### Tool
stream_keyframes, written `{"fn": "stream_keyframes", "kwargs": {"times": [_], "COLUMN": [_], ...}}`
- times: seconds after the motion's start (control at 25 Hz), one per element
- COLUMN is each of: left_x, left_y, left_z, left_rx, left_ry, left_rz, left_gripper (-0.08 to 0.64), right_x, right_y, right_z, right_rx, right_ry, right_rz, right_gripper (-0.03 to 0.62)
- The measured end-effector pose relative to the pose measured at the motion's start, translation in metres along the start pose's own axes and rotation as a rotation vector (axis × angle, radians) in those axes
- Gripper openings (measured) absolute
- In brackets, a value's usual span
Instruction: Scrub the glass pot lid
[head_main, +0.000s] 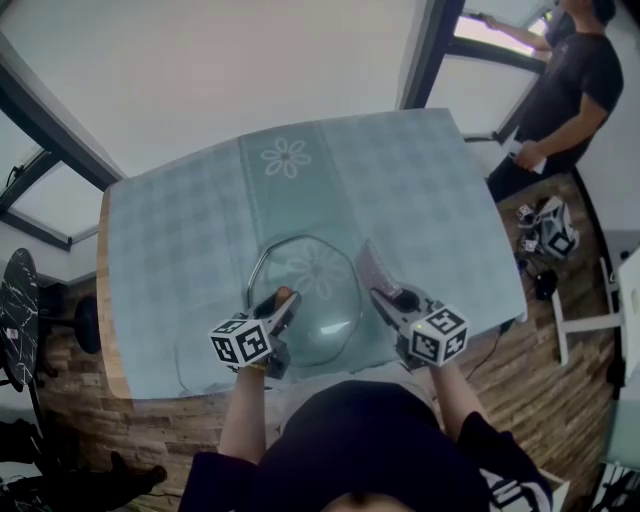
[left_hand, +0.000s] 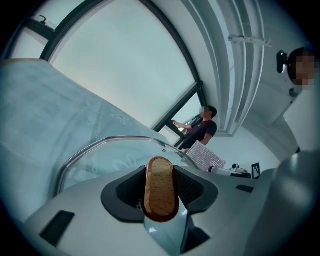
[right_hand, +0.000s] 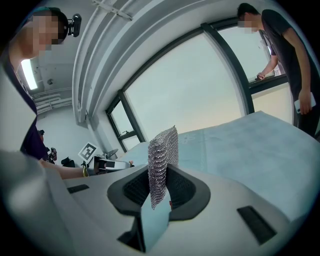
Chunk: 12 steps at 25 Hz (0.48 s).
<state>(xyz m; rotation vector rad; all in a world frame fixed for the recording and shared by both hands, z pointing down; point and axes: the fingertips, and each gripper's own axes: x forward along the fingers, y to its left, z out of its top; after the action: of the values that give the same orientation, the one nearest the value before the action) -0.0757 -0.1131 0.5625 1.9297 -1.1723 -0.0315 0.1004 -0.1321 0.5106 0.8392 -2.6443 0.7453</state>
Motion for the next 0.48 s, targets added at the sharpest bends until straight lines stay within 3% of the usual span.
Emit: {"fn": "stream_keyframes", "kwargs": {"times": [0.48], "left_x": [0.035], "left_y": [0.014], "left_z": [-0.033], "left_rx": [0.098], "left_ry": [0.13], "left_rz": [0.212], "left_gripper": [0.169], "right_x": [-0.012], "right_y": [-0.014], "right_z": [-0.007], "right_rx": [0.029], "right_ry": [-0.013], "right_rz": [-0.063], "right_gripper": [0.083]}}
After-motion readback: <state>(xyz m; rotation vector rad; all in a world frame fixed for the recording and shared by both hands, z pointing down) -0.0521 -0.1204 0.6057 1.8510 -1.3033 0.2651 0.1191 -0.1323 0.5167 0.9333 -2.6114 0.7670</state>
